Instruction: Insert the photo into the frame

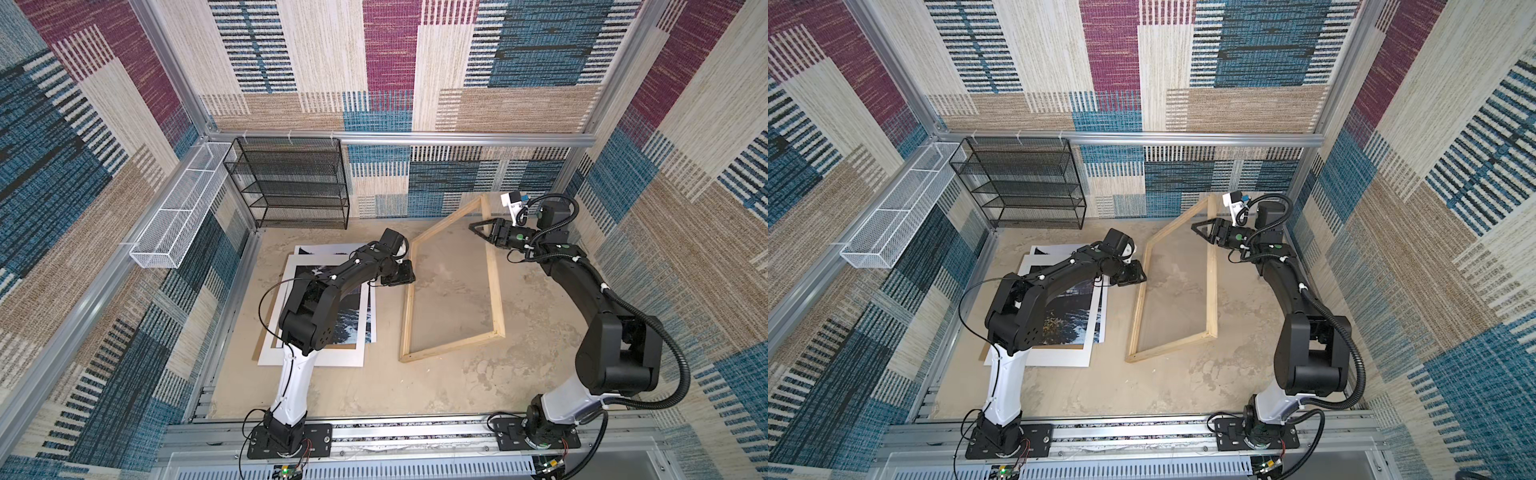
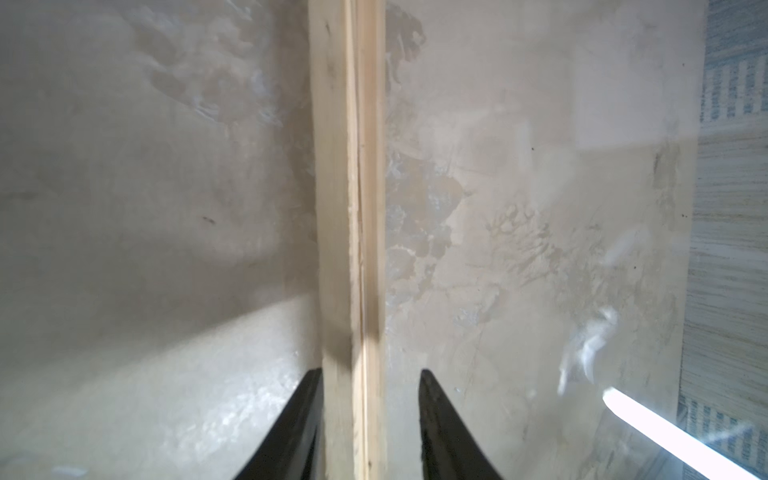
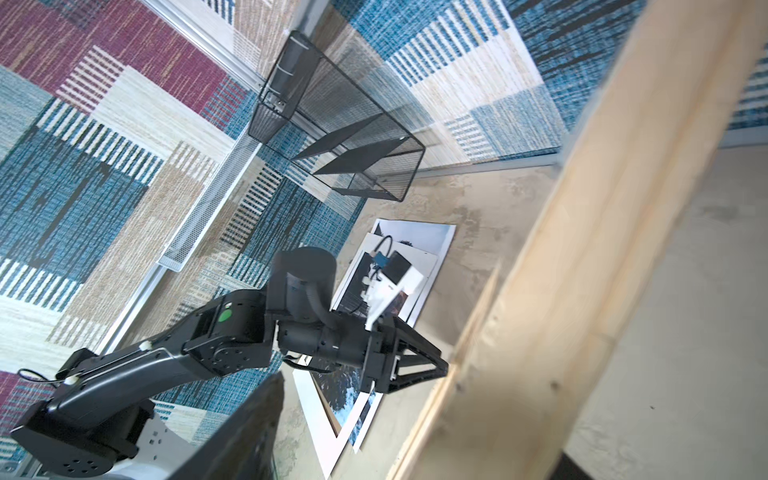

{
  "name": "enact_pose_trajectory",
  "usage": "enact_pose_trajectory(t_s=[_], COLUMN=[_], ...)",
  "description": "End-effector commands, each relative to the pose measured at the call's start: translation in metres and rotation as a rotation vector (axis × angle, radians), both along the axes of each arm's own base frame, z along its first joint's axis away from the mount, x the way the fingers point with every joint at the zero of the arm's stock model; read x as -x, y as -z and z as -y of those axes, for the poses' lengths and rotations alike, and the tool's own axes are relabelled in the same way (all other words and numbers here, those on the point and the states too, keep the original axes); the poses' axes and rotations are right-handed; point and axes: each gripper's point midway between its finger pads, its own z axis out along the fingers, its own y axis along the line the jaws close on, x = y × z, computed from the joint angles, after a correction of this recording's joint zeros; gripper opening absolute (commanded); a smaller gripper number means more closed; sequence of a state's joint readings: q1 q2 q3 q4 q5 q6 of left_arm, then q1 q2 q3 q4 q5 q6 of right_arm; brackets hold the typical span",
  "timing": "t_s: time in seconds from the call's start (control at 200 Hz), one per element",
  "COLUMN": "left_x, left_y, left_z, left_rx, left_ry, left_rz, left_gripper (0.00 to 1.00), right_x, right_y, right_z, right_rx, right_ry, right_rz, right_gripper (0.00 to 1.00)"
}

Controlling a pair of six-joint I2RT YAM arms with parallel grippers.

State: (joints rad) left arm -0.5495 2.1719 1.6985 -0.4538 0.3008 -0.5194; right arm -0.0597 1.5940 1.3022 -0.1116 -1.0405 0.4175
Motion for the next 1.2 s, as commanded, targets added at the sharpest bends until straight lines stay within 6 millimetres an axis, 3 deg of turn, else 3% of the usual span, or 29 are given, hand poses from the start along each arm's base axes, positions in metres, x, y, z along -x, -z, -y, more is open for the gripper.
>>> enact_pose_trajectory(t_s=[0.0, 0.245, 0.691, 0.931, 1.071, 1.167, 1.197], left_x=[-0.001, -0.003, 0.007, 0.016, 0.018, 0.018, 0.018], left_y=[-0.005, -0.023, -0.128, -0.166, -0.173, -0.173, -0.172], left_z=[0.006, 0.008, 0.02, 0.017, 0.012, 0.005, 0.002], left_rx=[0.036, 0.06, 0.182, 0.213, 0.203, 0.172, 0.152], left_ry=[0.02, 0.023, 0.086, 0.099, 0.092, 0.078, 0.067], left_rz=[0.019, 0.056, 0.208, 0.271, 0.29, 0.305, 0.312], left_gripper=[0.41, 0.41, 0.42, 0.42, 0.42, 0.43, 0.43], right_x=[0.005, 0.008, 0.001, -0.01, -0.021, -0.029, -0.032], right_y=[-0.012, -0.018, -0.044, -0.044, -0.044, -0.034, -0.043], right_z=[-0.002, -0.007, -0.039, -0.061, -0.075, -0.083, -0.086], right_rx=[-0.005, -0.002, -0.029, -0.042, -0.033, -0.027, -0.028], right_ry=[-0.008, -0.01, -0.079, -0.099, -0.111, -0.111, -0.114], right_rz=[0.016, 0.02, 0.051, 0.036, 0.028, -0.003, 0.019], right_gripper=[0.75, 0.75, 0.72, 0.57, 0.45, 0.37, 0.35])
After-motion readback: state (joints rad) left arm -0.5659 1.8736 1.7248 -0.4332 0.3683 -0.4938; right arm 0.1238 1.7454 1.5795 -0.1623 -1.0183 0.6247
